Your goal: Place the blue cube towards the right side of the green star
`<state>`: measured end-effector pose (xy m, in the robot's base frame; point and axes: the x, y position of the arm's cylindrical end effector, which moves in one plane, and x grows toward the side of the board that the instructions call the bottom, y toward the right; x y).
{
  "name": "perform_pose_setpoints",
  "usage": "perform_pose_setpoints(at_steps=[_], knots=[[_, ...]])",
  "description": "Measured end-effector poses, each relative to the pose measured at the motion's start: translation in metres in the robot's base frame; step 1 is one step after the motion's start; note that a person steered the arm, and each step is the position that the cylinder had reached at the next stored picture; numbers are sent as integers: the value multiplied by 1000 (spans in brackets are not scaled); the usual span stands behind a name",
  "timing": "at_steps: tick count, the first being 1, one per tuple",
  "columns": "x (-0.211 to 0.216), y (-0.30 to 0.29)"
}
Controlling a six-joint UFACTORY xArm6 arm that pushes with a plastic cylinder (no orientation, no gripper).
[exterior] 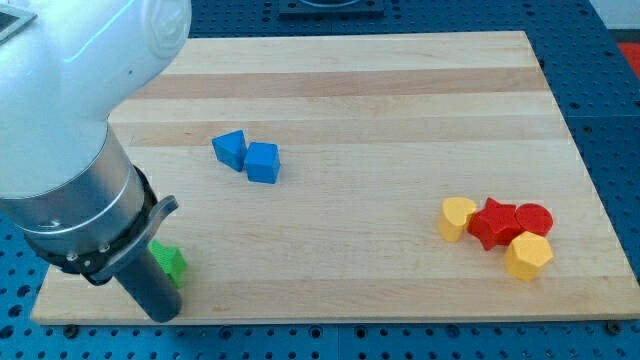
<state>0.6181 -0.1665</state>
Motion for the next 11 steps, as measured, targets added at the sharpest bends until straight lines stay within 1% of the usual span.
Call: perform_pose_setpoints(at_steps=[1,2,3,4,5,6,7,9,10,11], knots=[[-33,-5],[-35,5],[-56,80],[-125,147],[-223,154],[-272,103],[-259,76],[-246,75],[-238,65],[-227,42]])
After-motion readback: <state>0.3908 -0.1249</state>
